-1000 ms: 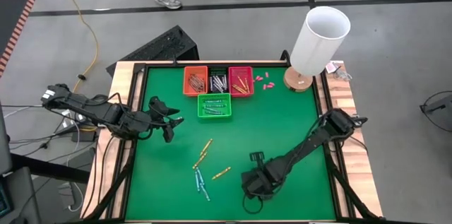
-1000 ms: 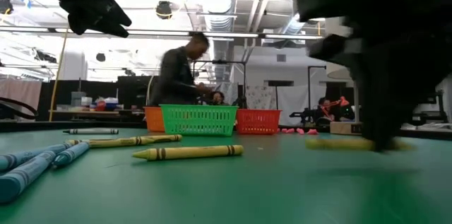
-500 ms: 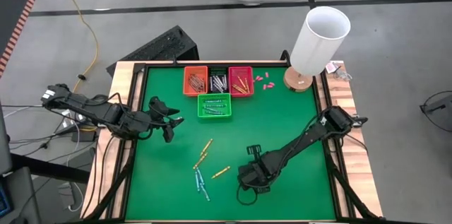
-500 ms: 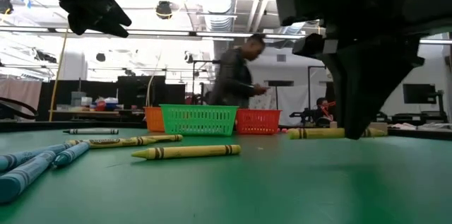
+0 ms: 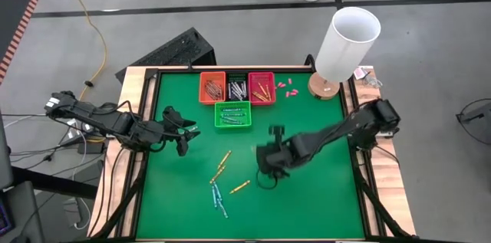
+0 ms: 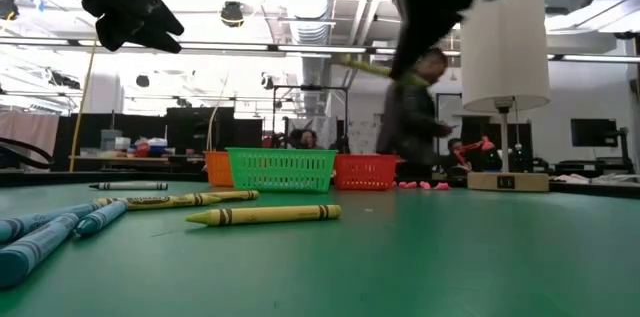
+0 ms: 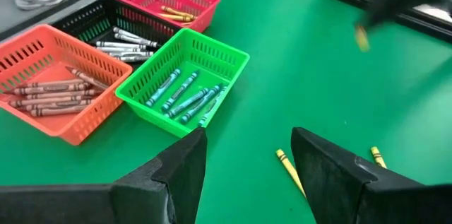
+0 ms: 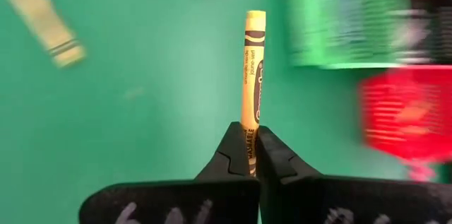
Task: Sort crayons
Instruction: Put a yellow crayon in the red basket
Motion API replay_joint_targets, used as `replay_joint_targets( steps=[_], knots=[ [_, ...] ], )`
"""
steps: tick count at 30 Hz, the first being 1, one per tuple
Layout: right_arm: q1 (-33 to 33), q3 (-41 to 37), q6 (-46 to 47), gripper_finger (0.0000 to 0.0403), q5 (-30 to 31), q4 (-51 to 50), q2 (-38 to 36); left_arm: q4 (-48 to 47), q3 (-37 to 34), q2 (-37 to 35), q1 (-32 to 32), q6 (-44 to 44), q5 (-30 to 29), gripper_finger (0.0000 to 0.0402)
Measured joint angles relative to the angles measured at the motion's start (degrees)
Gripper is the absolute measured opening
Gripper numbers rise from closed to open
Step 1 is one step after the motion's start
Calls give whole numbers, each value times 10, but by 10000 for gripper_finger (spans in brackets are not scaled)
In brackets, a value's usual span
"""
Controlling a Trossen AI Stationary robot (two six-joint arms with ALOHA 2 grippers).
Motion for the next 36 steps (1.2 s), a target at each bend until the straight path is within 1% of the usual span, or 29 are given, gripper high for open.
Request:
replay_joint_targets(
  steps=[2, 4, 10, 11, 15, 20, 24, 29, 32, 36],
  knots=[
    [-26, 0, 0, 2, 39, 1, -19, 0, 0, 0, 0, 0, 0, 197],
    [-60, 0, 5, 2, 58, 3, -34, 0, 0, 0, 0, 0, 0, 197],
    [-184, 1, 16, 2, 62, 37, -42, 0, 0, 0, 0, 0, 0, 197],
    [-205, 1, 16, 2, 59, 49, -41, 0, 0, 0, 0, 0, 0, 197],
    [-282, 1, 19, 2, 16, 107, -26, -1, 0, 0, 0, 1, 0, 197],
    [-354, 1, 41, 3, -17, 128, -13, -5, 0, 0, 0, 4, 20, 197],
    [-389, 0, 42, 3, -43, 127, 0, -7, 0, 0, 0, 4, 37, 197],
    [-407, 1, 40, 3, -51, 119, 27, -8, 0, 0, 0, 3, 42, 197],
    [-418, 1, 38, 3, -69, 115, 49, -9, 0, 0, 0, 3, 42, 197],
    [-426, 0, 27, 4, -73, 109, 79, -11, 0, 0, 0, 2, 43, 197]
  ],
)
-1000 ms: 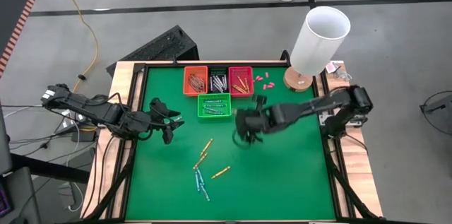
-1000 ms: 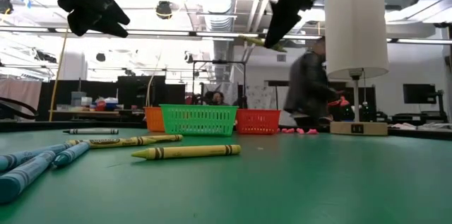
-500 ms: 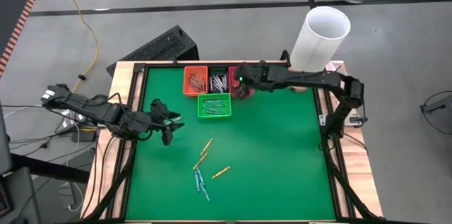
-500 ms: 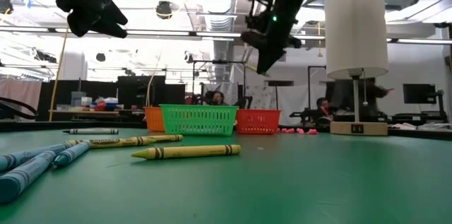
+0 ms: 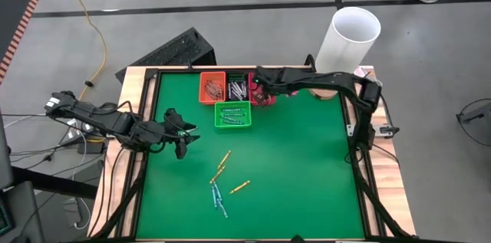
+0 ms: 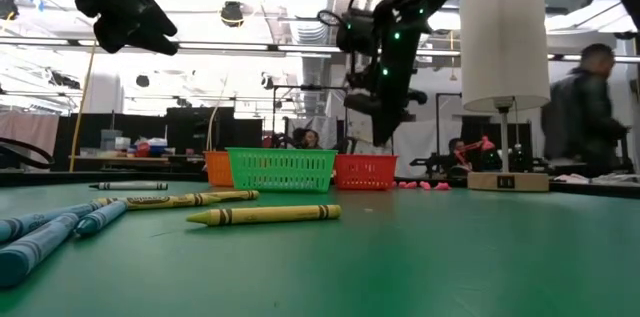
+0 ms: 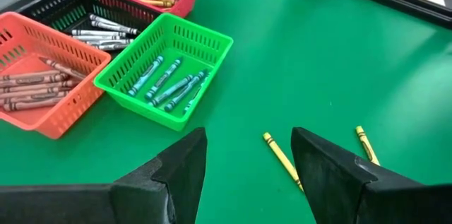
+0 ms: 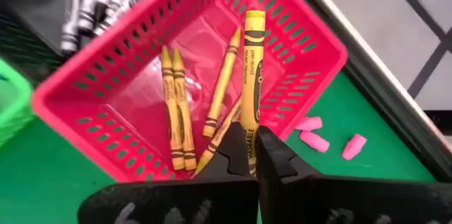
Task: Sort crayons
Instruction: Put a yellow crayon in the red basket
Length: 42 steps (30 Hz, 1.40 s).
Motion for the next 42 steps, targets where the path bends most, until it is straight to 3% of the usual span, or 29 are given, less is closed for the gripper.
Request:
replay_joint_targets(
  steps=[12, 16, 23, 34, 42],
  knots=[
    [-24, 0, -12, 4, -36, 26, 8, 0, 0, 0, 0, 2, -2, 197],
    [-25, 0, -12, 4, -72, 50, 8, 0, 0, 0, 0, 2, -2, 197],
    [-26, 0, 17, 7, -75, 67, 8, 0, 0, 0, 0, 1, -2, 197],
    [-29, 0, 33, 65, -72, 67, 12, -4, 0, 0, 0, 1, -2, 197],
    [-18, 0, -25, 91, -101, 66, 2, -5, 0, 0, 0, 4, -3, 197]
  ],
)
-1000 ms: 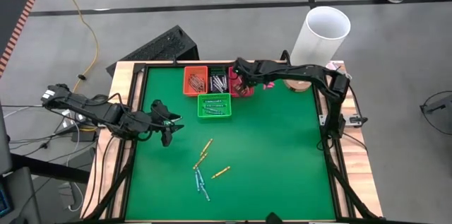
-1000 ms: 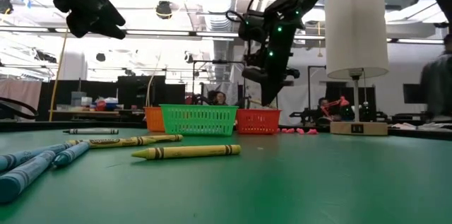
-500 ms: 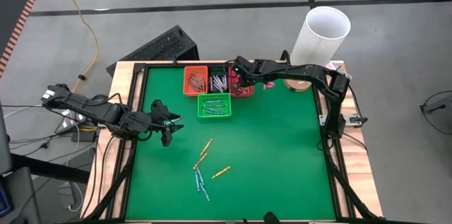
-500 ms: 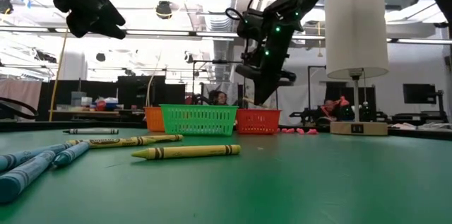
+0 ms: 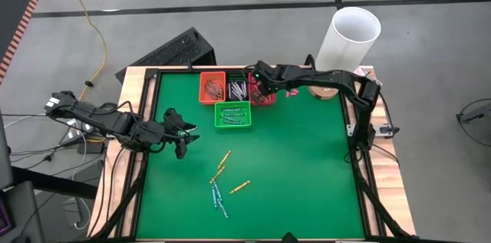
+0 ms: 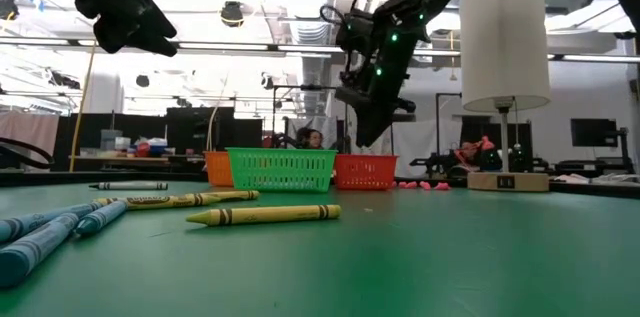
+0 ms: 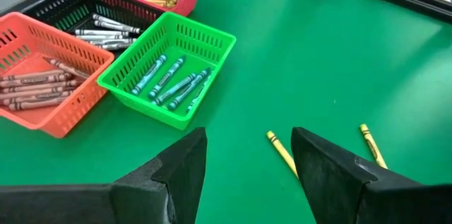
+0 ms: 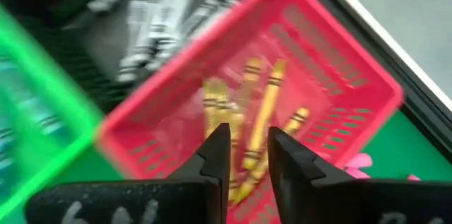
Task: Sort crayons
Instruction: Put a yellow crayon in the red basket
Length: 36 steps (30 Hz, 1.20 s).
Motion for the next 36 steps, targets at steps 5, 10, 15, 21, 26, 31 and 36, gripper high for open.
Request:
replay_joint_targets(
  steps=[5, 10, 15, 21, 26, 31, 36],
  knots=[
    [40, 1, -68, 91, -61, 5, -33, 0, 0, 0, 0, 5, -1, 197],
    [114, 1, -127, 91, -125, 20, -50, 0, 0, 0, 0, 4, -3, 197],
    [218, 1, -145, 91, -183, 33, -47, 1, 0, 0, 0, -2, -5, 197],
    [351, 1, -168, 91, -154, 84, -46, 4, 0, 0, 0, -4, -5, 197],
    [432, 1, -186, 91, -67, 186, -46, 6, 0, 0, 0, -4, -6, 197],
    [474, 1, -196, 92, -28, 253, -46, 6, 0, 0, 0, -4, -7, 197],
    [485, 1, -184, 92, -22, 279, -29, 6, 0, 0, 0, -5, -7, 197]
  ],
)
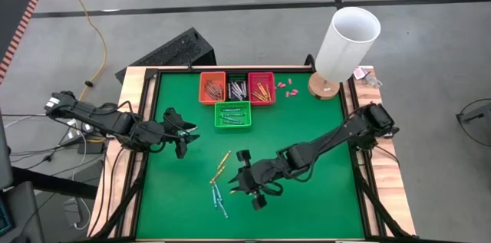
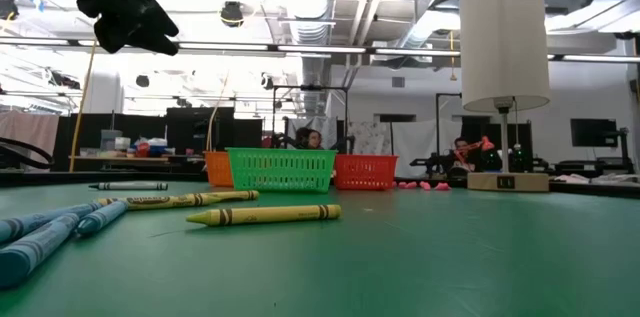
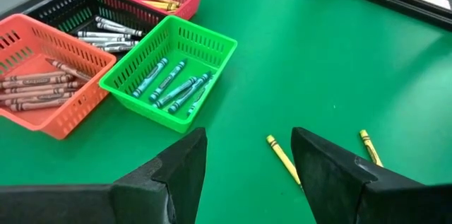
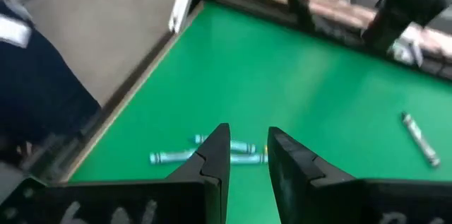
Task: Sort crayons
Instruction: Put a yellow crayon in the red basket
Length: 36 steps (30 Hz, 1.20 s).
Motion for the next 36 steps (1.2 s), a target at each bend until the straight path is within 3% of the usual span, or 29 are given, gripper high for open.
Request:
replay_joint_targets(
  steps=[36],
  knots=[
    [-8, -2, 32, 91, 4, -77, 130, -24, 0, 0, 0, -12, 1, 197]
  ],
)
